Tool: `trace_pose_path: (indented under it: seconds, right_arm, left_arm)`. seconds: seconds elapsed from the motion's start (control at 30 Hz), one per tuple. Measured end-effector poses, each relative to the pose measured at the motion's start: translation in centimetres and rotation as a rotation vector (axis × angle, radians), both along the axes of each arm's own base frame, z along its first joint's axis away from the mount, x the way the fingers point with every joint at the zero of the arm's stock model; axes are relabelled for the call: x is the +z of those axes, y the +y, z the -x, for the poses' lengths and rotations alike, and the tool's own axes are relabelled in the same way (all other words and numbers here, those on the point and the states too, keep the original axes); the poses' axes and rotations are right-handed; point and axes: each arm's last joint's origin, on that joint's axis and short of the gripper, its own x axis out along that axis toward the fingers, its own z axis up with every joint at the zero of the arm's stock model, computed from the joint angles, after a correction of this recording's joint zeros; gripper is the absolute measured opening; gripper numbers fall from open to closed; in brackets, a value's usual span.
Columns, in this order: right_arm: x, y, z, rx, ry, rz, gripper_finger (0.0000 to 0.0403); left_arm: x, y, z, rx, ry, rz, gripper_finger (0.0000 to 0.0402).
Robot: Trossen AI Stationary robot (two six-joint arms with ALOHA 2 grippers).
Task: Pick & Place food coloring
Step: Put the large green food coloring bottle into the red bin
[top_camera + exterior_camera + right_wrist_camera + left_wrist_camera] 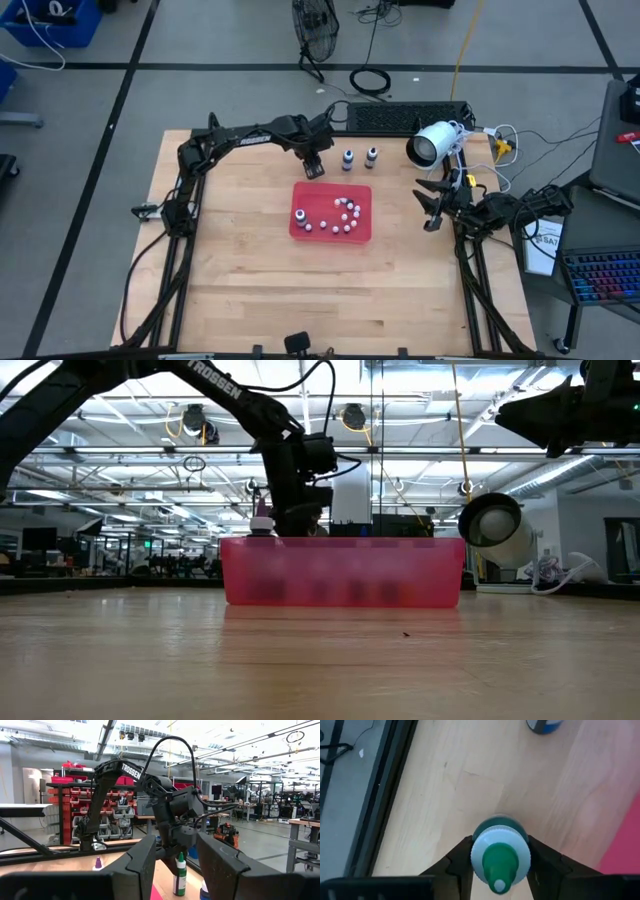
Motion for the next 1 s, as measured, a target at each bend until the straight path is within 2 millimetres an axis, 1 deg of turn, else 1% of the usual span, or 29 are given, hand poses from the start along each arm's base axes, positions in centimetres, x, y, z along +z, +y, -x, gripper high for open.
trace_pose_path:
  seconds: [0.03, 0.1, 0.23, 0.3, 0.37, 0.43, 0.47, 0.53, 0.67, 0.73, 0.9, 1.0]
  right_arm:
    - [0.0, 0.0, 0.0, 0.0, 0.0, 0.0, 0.0132]
    - [0.0, 0.0, 0.0, 0.0, 0.0, 0.0, 0.0132]
    - [0.0, 0.0, 0.0, 0.0, 0.0, 0.0, 0.0132]
    - [0.0, 0.0, 0.0, 0.0, 0.0, 0.0, 0.0132]
    - [0.0, 0.0, 0.0, 0.0, 0.0, 0.0, 0.0132]
    - [0.0, 0.0, 0.0, 0.0, 0.0, 0.0, 0.0132]
    - [0.0, 0.0, 0.0, 0.0, 0.0, 0.0, 0.0132]
    - [0.0, 0.0, 0.0, 0.0, 0.0, 0.0, 0.0132]
    - [0.0, 0.0, 0.0, 0.0, 0.0, 0.0, 0.0132]
    - [0.0, 0.0, 0.0, 0.0, 0.0, 0.0, 0.0132]
    - [0.0, 0.0, 0.0, 0.0, 0.001, 0.0, 0.0132]
    - [-0.1, 0.0, -0.1, 0.0, 0.01, 0.003, 0.0132]
  left_arm:
    - [0.3, -0.3, 0.0, -0.01, 0.001, -0.007, 0.0142]
    - [1.6, -1.1, 0.1, -0.026, -0.01, -0.03, 0.0142]
    - [5.5, -3.8, 0.7, -0.063, -0.04, -0.095, 0.0142]
    - [7.4, -5.6, 1.2, -0.082, -0.048, -0.136, 0.0142]
    - [9.8, -7.8, 1.8, -0.101, -0.093, -0.175, 0.0142]
    - [11.7, -10.1, 2.4, -0.123, -0.134, -0.183, 0.0142]
    - [12.5, -11.2, 2.6, -0.138, -0.158, -0.179, 0.0142]
    - [13.2, -13.3, 2.7, -0.165, -0.188, -0.172, 0.0142]
    - [13.2, -16.5, 2.5, -0.239, -0.177, -0.153, 0.0142]
    - [12.3, -17.5, 2.0, -0.264, -0.144, -0.145, 0.0142]
    - [9.0, -18.7, 0.2, -0.303, -0.05, -0.124, 0.0142]
    - [6.7, -18.7, -1.0, -0.308, 0.003, -0.114, 0.0142]
